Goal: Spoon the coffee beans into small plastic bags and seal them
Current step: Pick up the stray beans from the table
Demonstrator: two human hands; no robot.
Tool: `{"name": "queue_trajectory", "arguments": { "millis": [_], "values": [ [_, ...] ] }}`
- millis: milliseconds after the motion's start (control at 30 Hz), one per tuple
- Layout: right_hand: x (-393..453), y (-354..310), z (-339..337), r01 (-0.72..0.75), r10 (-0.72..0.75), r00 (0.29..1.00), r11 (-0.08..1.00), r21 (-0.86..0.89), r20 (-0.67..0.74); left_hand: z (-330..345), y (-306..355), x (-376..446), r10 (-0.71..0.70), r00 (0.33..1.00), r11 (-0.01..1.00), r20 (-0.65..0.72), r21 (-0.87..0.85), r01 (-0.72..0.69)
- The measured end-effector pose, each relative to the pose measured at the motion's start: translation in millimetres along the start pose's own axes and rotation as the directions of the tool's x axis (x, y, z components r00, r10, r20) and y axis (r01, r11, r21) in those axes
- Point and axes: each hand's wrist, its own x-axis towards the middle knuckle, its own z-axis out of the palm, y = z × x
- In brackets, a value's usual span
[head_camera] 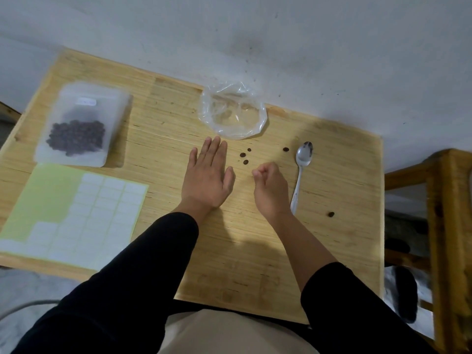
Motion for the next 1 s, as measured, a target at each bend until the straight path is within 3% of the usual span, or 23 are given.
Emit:
{"name": "queue_trajectory", "arguments": {
  "millis": [67,200,533,700,833,933,1000],
  "values": [
    [4.0,-5.3,-1.5,-0.034,0.036,0.999,0.996,0.085,-0.016,-0.4,-0.2,0.5,-0.003,1.0,1.0,-0.004,-0.005,0.003],
    [14.4,-10.6,-2.7,-0.039,0.039,0.999,0.996,0.086,0.0,-1.5,-0.1,0.8,0.0,1.0,1.0,-0.003,-0.008,-0.001],
    [23.4,-5.8,6.9,0.129,-0.129,0.992,0.969,-0.21,0.012,0.1,-0.2,1.2,0.002,1.0,1.0,-0.021,-0.024,-0.003],
    [22.9,-7.9,9.6,0.106,-0.102,0.994,0.962,-0.252,0.028,-0.1,-0.7,0.9,-0.001,1.0,0.999,-0.025,-0.037,0.0],
    [17.7,-12.1,11.7,0.162,-0.147,0.987,0.907,-0.39,0.068,0.1,0.1,1.1,-0.002,1.0,0.999,-0.021,-0.034,0.002],
    [16.5,-17.2,9.3,0.133,-0.122,0.991,0.939,-0.318,0.057,0.2,-0.7,1.5,-0.001,1.0,1.0,-0.019,-0.027,0.0],
    [19.9,-21.0,5.9,0.03,-0.024,0.999,0.982,-0.186,0.036,0.4,-0.3,2.0,-0.001,1.0,1.0,-0.024,-0.021,0.001]
  ]
}}
